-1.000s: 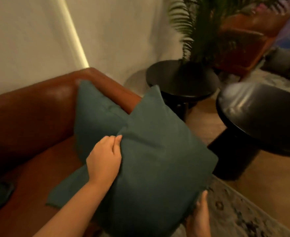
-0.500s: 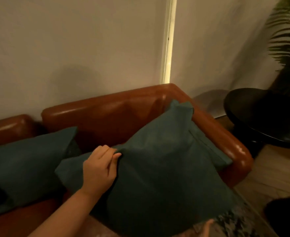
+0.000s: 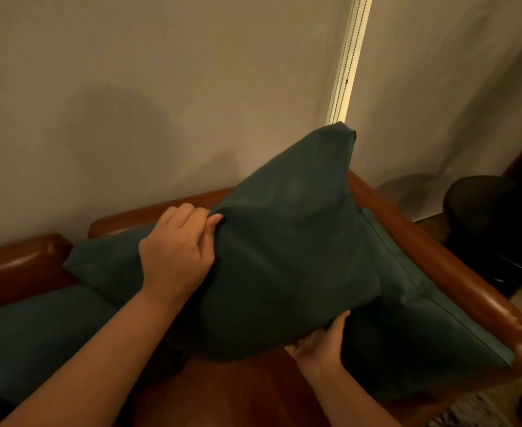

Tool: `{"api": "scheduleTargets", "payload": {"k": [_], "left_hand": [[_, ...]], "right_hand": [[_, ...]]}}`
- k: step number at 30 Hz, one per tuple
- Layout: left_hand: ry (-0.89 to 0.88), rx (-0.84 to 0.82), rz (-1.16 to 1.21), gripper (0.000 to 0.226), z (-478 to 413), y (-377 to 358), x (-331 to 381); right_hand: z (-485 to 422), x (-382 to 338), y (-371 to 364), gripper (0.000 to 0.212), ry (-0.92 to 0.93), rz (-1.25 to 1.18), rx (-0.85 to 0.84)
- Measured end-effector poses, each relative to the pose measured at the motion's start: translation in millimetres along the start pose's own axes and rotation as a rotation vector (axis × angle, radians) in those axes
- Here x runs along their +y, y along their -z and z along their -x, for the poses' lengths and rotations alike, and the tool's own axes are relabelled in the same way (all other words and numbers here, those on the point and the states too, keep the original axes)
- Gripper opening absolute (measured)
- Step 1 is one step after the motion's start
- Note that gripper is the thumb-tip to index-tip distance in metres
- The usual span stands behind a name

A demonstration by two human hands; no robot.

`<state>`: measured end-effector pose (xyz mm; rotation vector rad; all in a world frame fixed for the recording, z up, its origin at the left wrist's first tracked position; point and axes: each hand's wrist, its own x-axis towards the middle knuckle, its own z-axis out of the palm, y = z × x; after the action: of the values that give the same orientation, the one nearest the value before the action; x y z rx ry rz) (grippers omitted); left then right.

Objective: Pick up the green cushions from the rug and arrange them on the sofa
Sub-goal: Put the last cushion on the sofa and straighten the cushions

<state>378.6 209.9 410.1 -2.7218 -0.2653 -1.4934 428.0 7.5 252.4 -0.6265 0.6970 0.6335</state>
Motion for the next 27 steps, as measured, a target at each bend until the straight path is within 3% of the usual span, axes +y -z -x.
{"api": "scheduleTargets", "payload": {"k": [4, 12, 20, 22, 24, 27], "left_hand": [[0.019, 0.061, -0.044, 0.038, -20.4, -13.8, -27.2], [0.032, -0.044, -0.162, 0.041, -42.5, -75.0, -34.1], [-0.016, -0.344, -0.197, 0.035, -7.3, -188.3, -18.0], [-0.074, -0.397, -0.208, 0.034, 12.2, -217.2, -12.4], [-0.09, -0.413, -0.184, 0.034, 25.3, -238.6, -15.0], [-0.036, -0.417, -0.181, 0.033, 33.3, -261.5, -29.5]], "right_hand": [[-29.5, -2.9, -42.8, 0.088, -0.013, 0.085, -0.087], [-101.7, -21.6, -83.8, 0.091, -0.18, 0.2, -0.134], [-177.9, -12.2, -67.2, 0.086, -0.261, 0.327, -0.041], [-192.0, -11.0, -61.0, 0.074, -0.17, 0.313, 0.029], [-197.9, -11.3, -58.7, 0.066, 0.082, 0.41, 0.163], [-196.8, -21.2, -64.5, 0.071, 0.558, 0.847, 0.225]]}}
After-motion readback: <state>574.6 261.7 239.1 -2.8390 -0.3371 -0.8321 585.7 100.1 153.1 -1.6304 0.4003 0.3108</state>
